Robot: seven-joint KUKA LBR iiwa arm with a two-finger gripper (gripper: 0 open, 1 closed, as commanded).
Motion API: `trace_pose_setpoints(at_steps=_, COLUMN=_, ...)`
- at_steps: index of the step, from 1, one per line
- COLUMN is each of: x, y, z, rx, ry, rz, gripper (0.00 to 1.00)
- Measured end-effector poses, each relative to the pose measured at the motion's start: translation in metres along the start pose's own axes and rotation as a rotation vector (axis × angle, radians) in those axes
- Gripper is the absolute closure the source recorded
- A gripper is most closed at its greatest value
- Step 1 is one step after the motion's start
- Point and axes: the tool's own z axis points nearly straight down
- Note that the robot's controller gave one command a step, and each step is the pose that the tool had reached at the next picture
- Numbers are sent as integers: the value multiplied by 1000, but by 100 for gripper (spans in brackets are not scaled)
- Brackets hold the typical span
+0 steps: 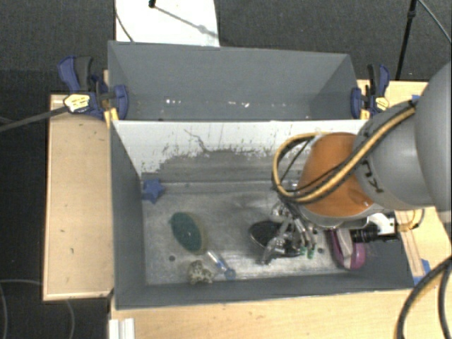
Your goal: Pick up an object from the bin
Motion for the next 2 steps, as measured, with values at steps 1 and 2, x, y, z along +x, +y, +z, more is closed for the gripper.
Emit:
trace_pose_setpoints(at_steps=1, x=-3, y=1, z=-102, rx=0, ry=1, rz=-7, gripper=100)
trace_pose_setpoints(at_steps=2, x=-4, y=1, z=-116, rx=1, ry=6, rz=-14, gripper=100)
